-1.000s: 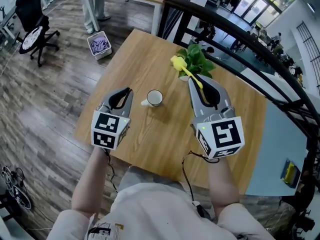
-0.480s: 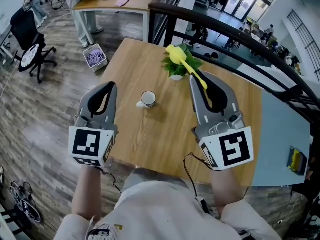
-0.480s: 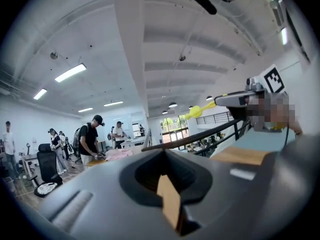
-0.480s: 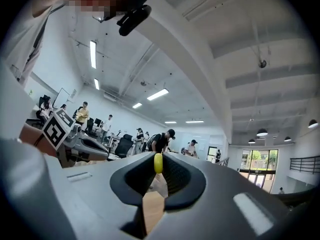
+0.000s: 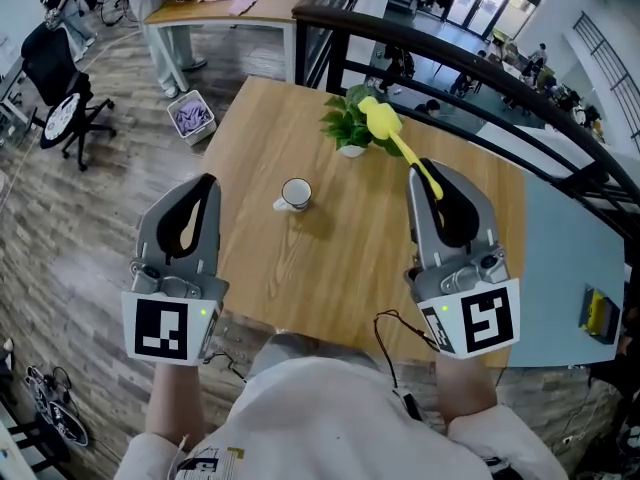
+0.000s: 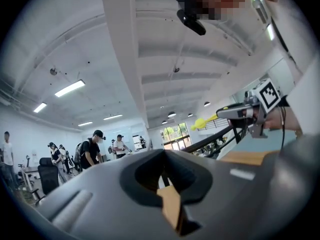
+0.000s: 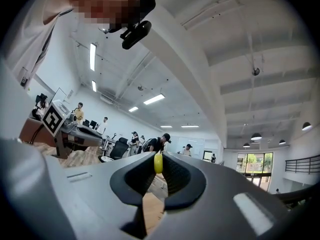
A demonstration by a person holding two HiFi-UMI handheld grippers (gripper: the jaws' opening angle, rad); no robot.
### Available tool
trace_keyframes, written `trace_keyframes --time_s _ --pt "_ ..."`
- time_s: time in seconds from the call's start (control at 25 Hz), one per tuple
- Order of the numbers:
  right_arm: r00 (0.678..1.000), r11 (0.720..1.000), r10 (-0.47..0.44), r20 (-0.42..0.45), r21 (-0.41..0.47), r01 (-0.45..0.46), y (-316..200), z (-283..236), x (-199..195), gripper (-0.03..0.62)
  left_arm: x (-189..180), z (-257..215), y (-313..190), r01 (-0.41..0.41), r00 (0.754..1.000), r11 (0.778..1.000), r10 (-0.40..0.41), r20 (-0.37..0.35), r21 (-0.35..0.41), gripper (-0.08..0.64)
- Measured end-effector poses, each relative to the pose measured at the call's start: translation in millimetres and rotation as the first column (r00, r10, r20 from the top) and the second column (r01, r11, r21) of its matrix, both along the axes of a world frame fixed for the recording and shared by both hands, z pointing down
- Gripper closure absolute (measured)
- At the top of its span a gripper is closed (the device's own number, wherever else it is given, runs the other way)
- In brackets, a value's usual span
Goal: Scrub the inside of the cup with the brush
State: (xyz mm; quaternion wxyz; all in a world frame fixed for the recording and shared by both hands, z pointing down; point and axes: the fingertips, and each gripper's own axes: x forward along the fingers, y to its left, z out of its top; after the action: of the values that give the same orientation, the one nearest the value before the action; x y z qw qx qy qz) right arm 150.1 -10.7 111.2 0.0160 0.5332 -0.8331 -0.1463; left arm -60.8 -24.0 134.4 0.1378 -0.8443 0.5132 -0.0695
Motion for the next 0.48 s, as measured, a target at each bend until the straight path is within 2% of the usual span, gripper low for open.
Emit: trace_keyframes --time_s 0.24,0.48 --pt "1.0 1.0 -0.002 -0.027 -0.016 0.001 16 13 -2 0.558 -13 12 9 0.052 0.999 0.998 -0.053 -0.013 -0.026 0.557" --pt "0.998 1.0 0.009 -0.065 -0.021 -0.01 19 27 -4 0.559 -16 41 17 0.051 0.999 0.994 -0.052 -0.005 -0.096 0.557"
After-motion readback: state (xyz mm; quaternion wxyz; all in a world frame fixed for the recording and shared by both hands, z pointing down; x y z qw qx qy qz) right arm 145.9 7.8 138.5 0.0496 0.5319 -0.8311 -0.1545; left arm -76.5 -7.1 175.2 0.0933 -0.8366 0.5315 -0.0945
